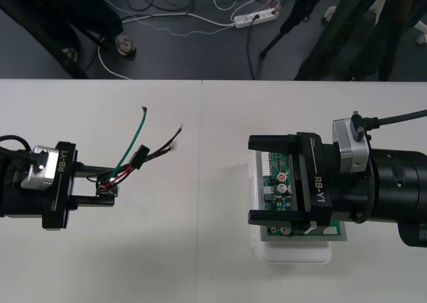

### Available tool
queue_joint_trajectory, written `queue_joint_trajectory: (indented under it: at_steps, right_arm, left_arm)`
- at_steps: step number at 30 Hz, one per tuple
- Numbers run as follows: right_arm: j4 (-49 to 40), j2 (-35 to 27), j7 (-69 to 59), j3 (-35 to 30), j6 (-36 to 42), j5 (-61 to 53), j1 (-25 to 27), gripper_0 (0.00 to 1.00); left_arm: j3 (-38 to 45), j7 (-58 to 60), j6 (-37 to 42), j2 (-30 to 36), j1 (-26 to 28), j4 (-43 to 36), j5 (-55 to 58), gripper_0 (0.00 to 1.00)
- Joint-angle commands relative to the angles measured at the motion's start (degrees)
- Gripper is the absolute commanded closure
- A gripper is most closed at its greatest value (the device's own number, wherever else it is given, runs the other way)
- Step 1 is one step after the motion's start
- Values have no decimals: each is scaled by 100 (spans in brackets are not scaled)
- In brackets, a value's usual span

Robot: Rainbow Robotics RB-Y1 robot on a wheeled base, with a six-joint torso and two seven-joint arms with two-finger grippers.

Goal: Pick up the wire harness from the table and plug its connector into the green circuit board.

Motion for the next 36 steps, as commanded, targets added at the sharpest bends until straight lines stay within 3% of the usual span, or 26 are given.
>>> queue_joint_trajectory:
  at_steps: [1, 26, 36]
  right_arm:
    - [-69, 68, -162, -156, 43, -99, 52, 0]
    - [-69, 41, -223, -182, 43, -143, 52, 0]
    - [-69, 24, -250, -209, 43, -152, 52, 0]
  left_arm:
    - [162, 778, -215, -332, 181, -423, -26, 100]
    - [170, 3143, -215, -1017, 507, -1460, -272, 100]
    - [170, 3257, -215, -1079, 550, -1460, -237, 100]
